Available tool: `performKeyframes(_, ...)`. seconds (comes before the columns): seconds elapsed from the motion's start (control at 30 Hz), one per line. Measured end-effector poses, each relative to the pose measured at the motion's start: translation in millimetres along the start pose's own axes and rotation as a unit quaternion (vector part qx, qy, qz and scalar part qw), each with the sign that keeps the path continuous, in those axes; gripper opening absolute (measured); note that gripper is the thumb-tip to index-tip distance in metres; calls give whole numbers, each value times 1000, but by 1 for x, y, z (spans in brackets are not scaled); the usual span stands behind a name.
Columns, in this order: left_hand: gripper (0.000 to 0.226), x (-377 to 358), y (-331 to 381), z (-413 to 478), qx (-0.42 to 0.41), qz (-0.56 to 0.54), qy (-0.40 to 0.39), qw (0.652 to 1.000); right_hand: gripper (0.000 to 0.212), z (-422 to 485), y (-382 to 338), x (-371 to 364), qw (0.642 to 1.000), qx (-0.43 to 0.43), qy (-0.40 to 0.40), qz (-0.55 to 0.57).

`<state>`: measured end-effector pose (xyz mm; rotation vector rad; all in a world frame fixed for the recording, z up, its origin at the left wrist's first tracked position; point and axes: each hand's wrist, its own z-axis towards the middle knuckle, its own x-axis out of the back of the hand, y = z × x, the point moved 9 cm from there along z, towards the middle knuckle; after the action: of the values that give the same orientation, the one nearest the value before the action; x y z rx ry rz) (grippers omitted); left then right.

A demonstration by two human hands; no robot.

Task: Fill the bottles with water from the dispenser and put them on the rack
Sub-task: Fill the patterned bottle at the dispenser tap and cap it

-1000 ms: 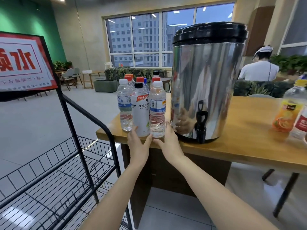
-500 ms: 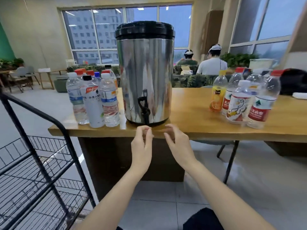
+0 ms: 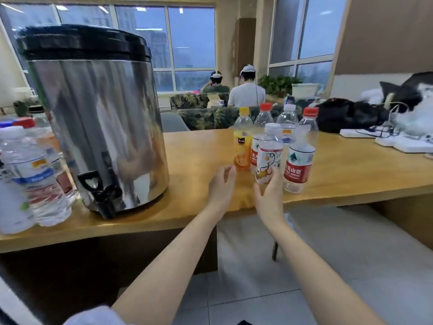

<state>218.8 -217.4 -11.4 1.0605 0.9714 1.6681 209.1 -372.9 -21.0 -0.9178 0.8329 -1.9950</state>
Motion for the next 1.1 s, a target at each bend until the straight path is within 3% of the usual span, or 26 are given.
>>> performKeyframes(0.17, 45, -61, 7, 44, 13, -36, -57, 998, 65, 29, 14, 4, 1000, 8, 18, 3)
performKeyframes(0.33, 42, -83, 3, 56, 13, -84, -81, 993, 59, 39, 24, 0, 1000, 17, 13, 12)
performKeyframes(0.47, 82, -75, -9, 56, 29, -18, -84, 996, 50, 34, 18, -3, 1000, 25, -6, 12)
performKeyframes(0.53, 89, -69, -14, 57, 40, 16, -75, 996, 48, 34, 17, -2, 1000, 23, 6, -1)
performKeyframes(0.7, 61, -74, -8, 59, 44, -55, -125, 990, 63, 46, 23, -11, 1000, -27, -13, 5)
performKeyframes(0.8, 57, -79, -7, 63, 55, -84, -147, 984, 70, 50, 26, -17, 997, -53, -34, 39)
performKeyframes(0.87, 58, -78, -9, 64, 66, -83, -143, 984, 70, 50, 25, -17, 996, -60, -29, 51)
performKeyframes(1.0, 102, -62, -25, 73, 76, -7, -100, 992, 70, 43, 21, -17, 996, -62, -37, 43)
performKeyframes(1.1, 94, -40, -28, 72, 81, 26, -51, 995, 70, 38, 15, -23, 997, -48, -57, 29)
